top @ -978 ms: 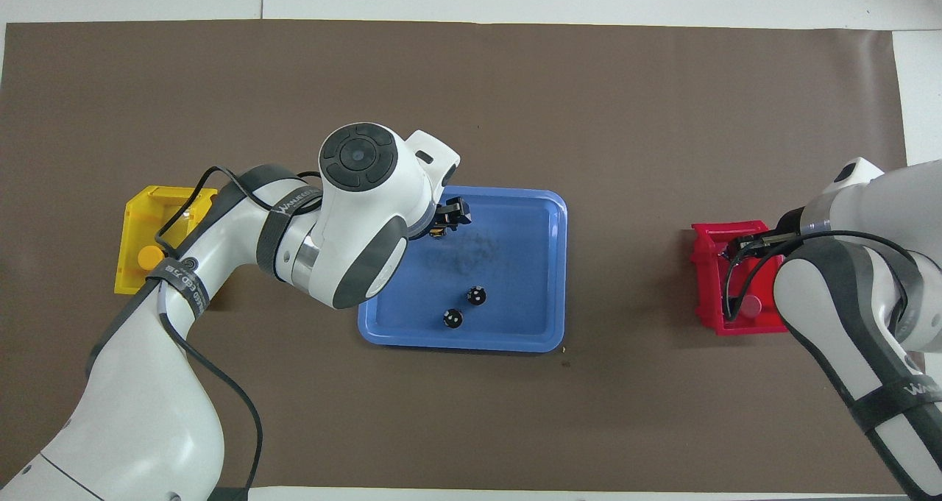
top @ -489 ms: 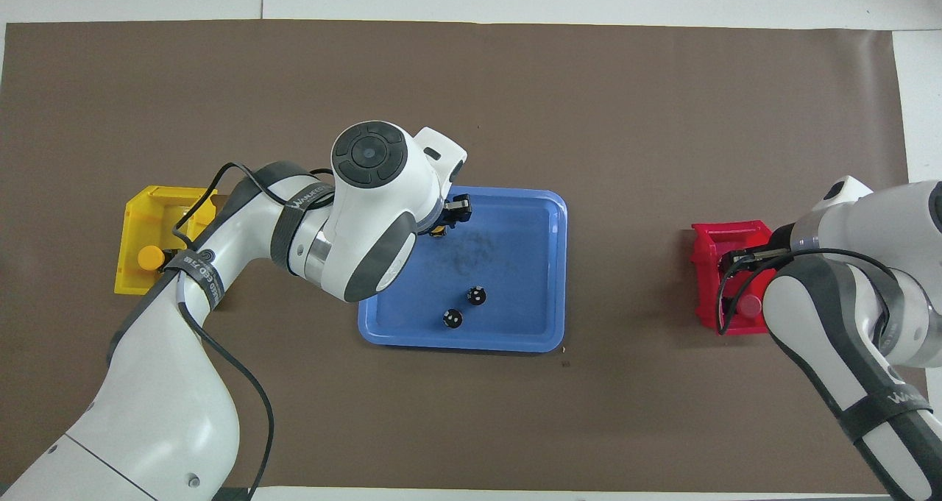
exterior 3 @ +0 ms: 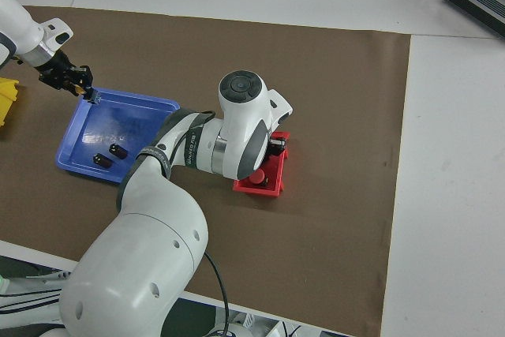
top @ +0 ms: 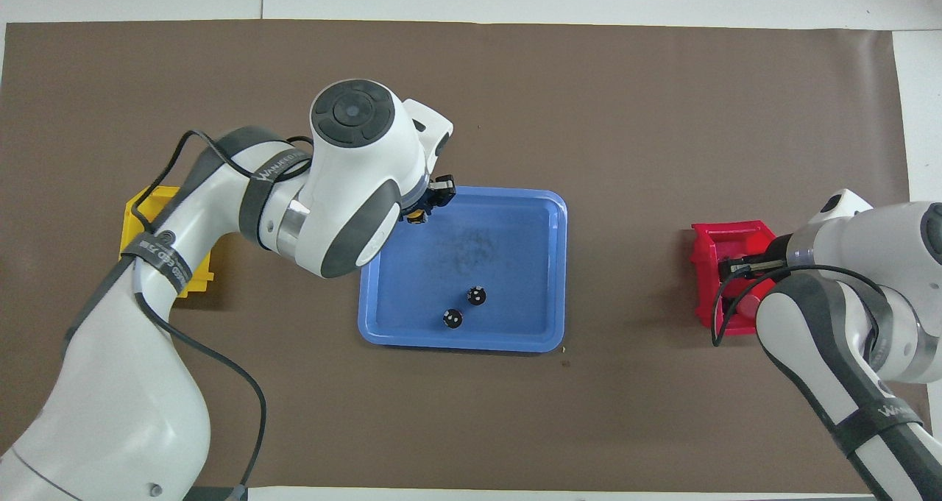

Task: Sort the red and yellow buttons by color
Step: 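Carry the yellow button to the yellow bin while the right gripper releases red, then release the yellow button in the yellow bin and withdraw both grippers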

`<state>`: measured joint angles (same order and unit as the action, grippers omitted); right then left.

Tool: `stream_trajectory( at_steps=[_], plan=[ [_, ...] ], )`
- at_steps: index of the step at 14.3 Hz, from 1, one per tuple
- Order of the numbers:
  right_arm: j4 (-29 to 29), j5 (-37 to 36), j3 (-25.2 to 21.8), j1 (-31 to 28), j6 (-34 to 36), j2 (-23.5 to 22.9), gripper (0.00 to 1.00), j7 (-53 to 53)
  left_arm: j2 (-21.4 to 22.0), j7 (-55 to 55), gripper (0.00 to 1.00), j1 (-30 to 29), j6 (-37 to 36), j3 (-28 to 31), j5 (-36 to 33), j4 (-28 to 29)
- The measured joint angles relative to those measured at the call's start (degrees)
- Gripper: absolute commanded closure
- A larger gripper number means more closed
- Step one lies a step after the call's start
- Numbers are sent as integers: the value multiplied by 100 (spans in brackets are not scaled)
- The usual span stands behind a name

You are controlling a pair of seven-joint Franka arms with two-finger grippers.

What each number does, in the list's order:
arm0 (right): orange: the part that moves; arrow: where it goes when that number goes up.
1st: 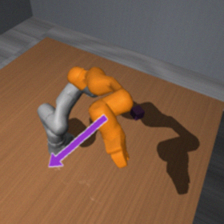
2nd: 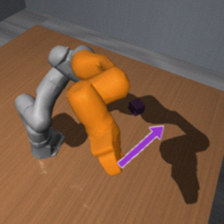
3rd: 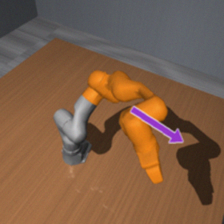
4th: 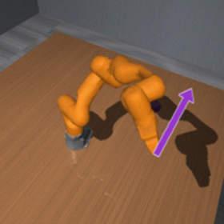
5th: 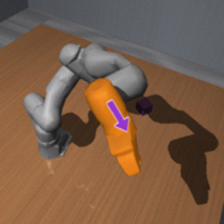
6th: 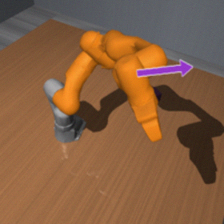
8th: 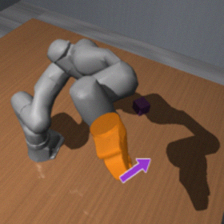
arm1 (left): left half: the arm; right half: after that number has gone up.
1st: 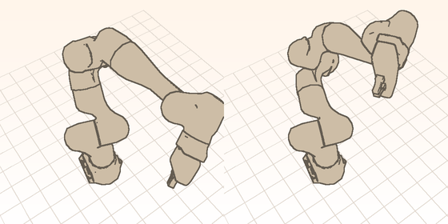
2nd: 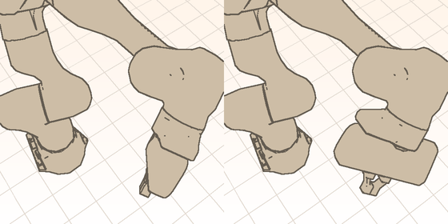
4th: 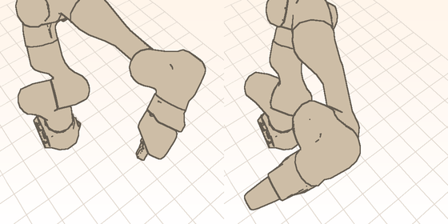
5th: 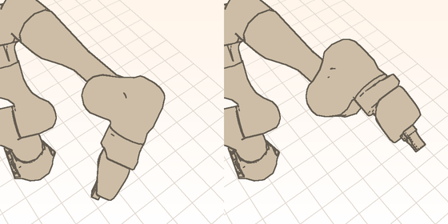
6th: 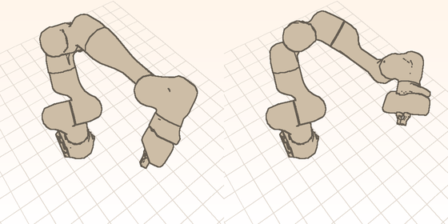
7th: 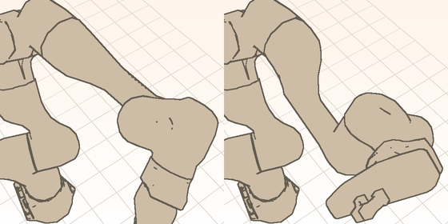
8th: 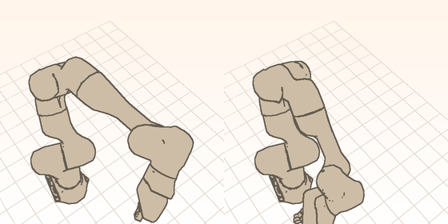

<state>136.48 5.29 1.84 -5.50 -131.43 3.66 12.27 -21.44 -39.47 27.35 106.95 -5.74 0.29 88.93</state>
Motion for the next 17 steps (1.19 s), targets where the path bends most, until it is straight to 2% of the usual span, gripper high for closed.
stream_trajectory(
  at_steps=[2, 4, 6, 8, 10, 13, 17],
  plan=[
    [-38, 0, -1, -8, 9, 22, 33, 171, 357, 677, 99, -481, -620, 82, -181, -112],
    [-289, 0, -25, -20, 331, 24, 24, 344, 670, 1584, 99, -1259, -1073, 145, -220, -88],
    [-823, -3, -52, -29, 958, -7, 0, 417, 785, 2553, 99, -2073, -1164, 169, -224, 17],
    [-1407, -4, -59, -32, 1503, -49, 0, 418, 788, 3281, 99, -2643, -1099, 181, -252, 234],
    [-1944, -5, -59, -32, 2074, -65, 0, 412, 839, 3579, 99, -2975, -662, 179, -281, 702],
    [-2682, -37, -62, -29, 2906, -59, 0, 150, 995, 3648, 99, -3107, 21, 176, -286, 1406],
    [-3731, -243, -55, -16, 3978, -45, 0, -108, 1054, 3643, 99, -3112, 286, 168, -287, 1786]
  ],
)
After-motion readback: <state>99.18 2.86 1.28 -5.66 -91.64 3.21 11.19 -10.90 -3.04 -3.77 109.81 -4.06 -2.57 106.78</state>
